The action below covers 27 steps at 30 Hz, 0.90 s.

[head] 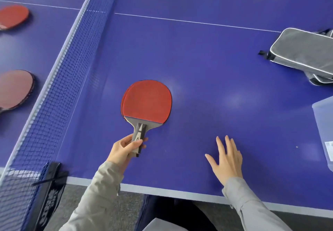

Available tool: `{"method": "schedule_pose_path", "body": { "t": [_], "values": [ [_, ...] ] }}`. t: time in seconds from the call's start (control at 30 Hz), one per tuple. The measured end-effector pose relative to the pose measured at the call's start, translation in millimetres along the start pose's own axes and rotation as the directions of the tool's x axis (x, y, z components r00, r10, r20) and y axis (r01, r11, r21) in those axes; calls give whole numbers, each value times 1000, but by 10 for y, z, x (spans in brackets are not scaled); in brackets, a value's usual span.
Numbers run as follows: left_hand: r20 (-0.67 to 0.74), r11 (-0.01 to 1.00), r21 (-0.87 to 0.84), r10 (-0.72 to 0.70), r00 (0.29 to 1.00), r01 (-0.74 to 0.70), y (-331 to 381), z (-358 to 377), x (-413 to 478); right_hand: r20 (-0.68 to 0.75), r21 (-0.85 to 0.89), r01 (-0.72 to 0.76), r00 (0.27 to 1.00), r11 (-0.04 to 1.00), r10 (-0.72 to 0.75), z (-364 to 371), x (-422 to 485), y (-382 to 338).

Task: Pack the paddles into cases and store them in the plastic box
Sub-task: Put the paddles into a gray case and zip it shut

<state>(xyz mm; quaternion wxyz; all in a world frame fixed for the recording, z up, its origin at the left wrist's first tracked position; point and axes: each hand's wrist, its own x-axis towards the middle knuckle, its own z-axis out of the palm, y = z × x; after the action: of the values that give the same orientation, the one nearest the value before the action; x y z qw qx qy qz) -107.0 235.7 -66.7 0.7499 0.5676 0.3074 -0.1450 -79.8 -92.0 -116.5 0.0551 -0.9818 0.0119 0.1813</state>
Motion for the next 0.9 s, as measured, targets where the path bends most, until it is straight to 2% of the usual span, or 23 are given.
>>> {"method": "schedule_pose_path", "body": {
  "t": [0.17, 0.3, 0.47, 0.7, 0.83, 0.9],
  "values": [
    [-175, 998, 45, 46, 984, -39, 74, -884, -44, 24, -40, -5, 1000, 999, 6, 34, 0, -28],
    [-197, 1000, 19, -9, 980, 13, 31, -1265, 13, 34, -69, -4, 999, 998, 7, 33, 7, -23],
    [-181, 997, 38, -63, 981, 71, -22, -1359, 75, 62, -108, -2, 998, 994, 9, 1, 9, -36],
    [-313, 985, 156, -17, 949, 69, -72, -1500, 35, 89, -104, 1, 996, 995, 8, -43, 2, -38],
    [-393, 940, 327, 48, 918, 91, -103, -1422, 6, 106, -108, -2, 994, 994, 13, -54, 14, -49],
    [-418, 941, 329, 76, 905, 73, -105, -1380, -8, 114, -109, -7, 993, 994, 20, -57, 15, -62]
  ]
}}
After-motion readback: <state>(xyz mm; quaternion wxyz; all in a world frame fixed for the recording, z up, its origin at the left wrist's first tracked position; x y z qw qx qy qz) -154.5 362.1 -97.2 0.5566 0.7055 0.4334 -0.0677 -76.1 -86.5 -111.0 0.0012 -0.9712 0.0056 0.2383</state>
